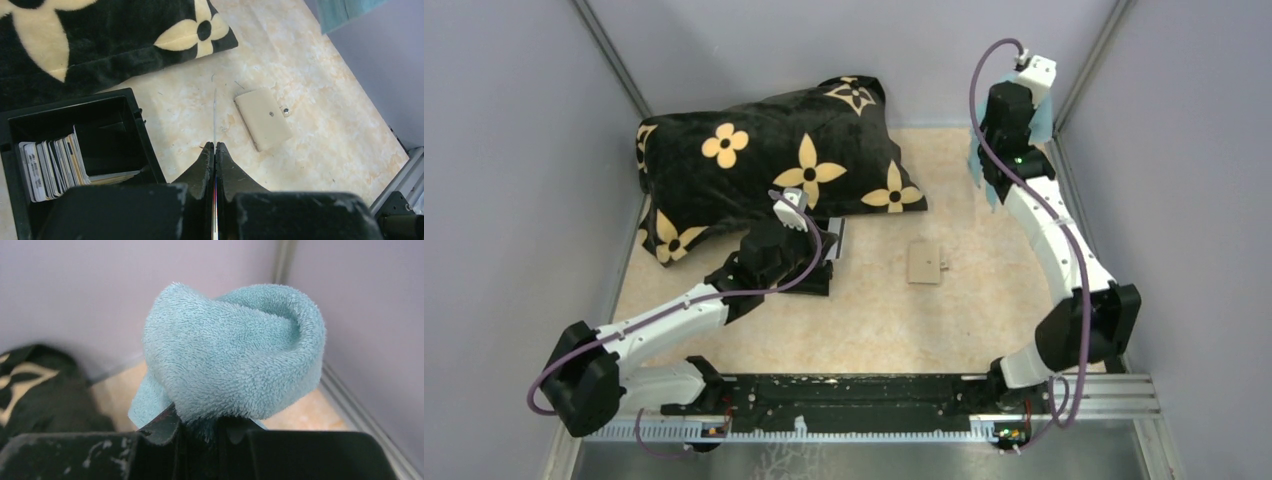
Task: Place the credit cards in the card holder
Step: Place the distractor at the corner of the board.
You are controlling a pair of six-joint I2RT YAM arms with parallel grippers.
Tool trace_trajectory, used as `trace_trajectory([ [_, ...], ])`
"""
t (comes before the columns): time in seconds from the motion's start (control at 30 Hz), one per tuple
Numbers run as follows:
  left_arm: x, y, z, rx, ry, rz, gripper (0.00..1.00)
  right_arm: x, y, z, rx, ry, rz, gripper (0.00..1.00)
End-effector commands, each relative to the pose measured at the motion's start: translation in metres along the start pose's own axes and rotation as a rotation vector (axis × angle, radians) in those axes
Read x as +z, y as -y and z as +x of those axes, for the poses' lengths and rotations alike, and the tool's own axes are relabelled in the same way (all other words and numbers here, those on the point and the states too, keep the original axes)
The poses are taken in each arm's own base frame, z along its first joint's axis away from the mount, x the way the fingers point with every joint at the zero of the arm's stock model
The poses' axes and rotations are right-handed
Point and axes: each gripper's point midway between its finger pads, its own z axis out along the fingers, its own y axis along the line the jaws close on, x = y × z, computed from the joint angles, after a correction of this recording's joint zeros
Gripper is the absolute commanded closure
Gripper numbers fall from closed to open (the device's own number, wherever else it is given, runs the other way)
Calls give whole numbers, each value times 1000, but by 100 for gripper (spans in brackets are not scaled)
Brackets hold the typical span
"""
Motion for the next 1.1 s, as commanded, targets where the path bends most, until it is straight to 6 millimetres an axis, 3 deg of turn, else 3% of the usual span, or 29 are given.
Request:
trace_trajectory([
  [0.0,8,19,-12,0,33,69,100,56,29,-31,52,149,150,100],
  [0.17,16,22,-5,6,13,83,100,132,52,20,22,98,256,98],
  [0.2,18,23,-4,7,12,88,100,147,55,32,3,63,276,85],
  [0.23,19,24,-3,8,9,91,100,161,58,49,-21,17,298,64],
  [0.3,22,28,-2,9,4,102,100,179,57,73,-56,-58,322,10],
  [0.37,23,30,0,11,0,106,100,181,51,86,-68,-101,289,1],
  [0.43,23,33,0,10,2,110,100,166,41,81,-54,-78,244,1],
  [0.57,25,38,2,16,-3,115,100,112,11,55,-77,-18,144,1],
  [0.63,26,41,6,19,-12,120,100,84,-10,63,-87,-55,74,1],
  [0.73,28,48,10,28,-26,135,100,37,-23,88,-73,-118,-12,1],
  [0.93,31,60,28,24,-71,160,100,-43,-16,188,-20,-318,-151,7],
  [1.07,34,69,34,-17,-82,190,100,-89,-25,222,27,-410,-325,11],
])
